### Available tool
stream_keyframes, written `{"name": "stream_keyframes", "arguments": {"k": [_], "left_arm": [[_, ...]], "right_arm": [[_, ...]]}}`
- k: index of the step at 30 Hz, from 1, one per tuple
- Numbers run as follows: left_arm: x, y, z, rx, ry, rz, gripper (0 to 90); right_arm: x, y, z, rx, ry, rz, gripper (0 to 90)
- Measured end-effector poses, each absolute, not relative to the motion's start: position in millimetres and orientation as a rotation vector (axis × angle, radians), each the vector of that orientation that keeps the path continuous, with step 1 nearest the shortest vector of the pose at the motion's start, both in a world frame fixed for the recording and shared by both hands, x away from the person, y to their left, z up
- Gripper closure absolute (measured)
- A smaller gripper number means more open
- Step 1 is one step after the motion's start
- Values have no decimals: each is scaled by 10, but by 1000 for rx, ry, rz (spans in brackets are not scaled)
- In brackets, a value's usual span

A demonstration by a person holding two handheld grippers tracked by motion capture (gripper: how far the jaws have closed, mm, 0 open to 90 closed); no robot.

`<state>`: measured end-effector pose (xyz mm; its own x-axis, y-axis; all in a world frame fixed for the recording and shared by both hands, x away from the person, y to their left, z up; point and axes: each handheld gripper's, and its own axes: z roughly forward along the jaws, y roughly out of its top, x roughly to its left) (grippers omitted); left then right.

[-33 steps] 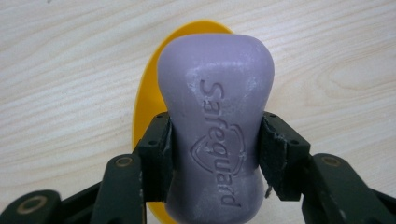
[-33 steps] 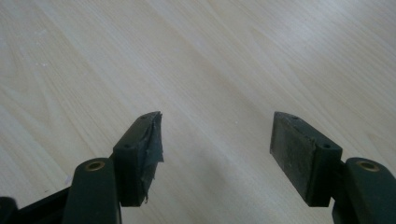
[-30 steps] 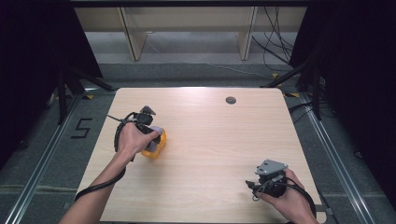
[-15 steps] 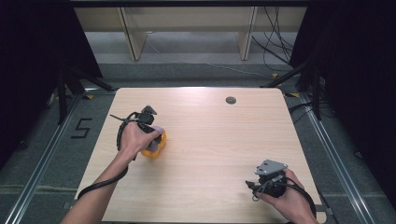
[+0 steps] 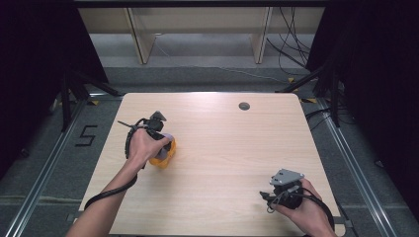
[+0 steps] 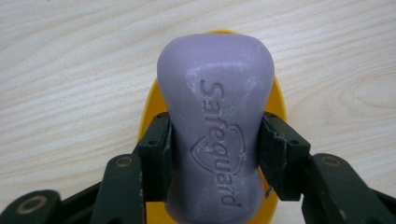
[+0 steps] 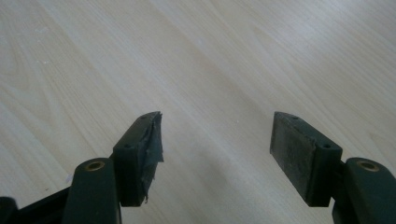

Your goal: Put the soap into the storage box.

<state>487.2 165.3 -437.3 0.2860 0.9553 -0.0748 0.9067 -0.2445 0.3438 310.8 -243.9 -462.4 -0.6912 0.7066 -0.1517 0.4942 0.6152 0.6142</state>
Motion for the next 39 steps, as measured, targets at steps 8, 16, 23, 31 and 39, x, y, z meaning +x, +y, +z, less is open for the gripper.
{"name": "stream_keyframes", "arguments": {"k": [8, 16, 23, 31, 39], "left_arm": [[4893, 1671, -4408, 2232, 1718, 218, 495], [4902, 1680, -4419, 2221, 1737, 219, 495], [4906, 1695, -4439, 2219, 1748, 219, 495], [4926, 1702, -4478, 2237, 1748, 220, 494], [4929, 1698, -4482, 2237, 1749, 222, 493]], "right_arm": [[3108, -2438, -4622, 958, 2463, 768, 348], [3108, -2438, -4623, 957, 2464, 767, 348], [3110, -2438, -4623, 949, 2464, 771, 348], [3119, -2444, -4621, 931, 2469, 764, 348], [3121, -2442, -4624, 926, 2471, 765, 348]]}}
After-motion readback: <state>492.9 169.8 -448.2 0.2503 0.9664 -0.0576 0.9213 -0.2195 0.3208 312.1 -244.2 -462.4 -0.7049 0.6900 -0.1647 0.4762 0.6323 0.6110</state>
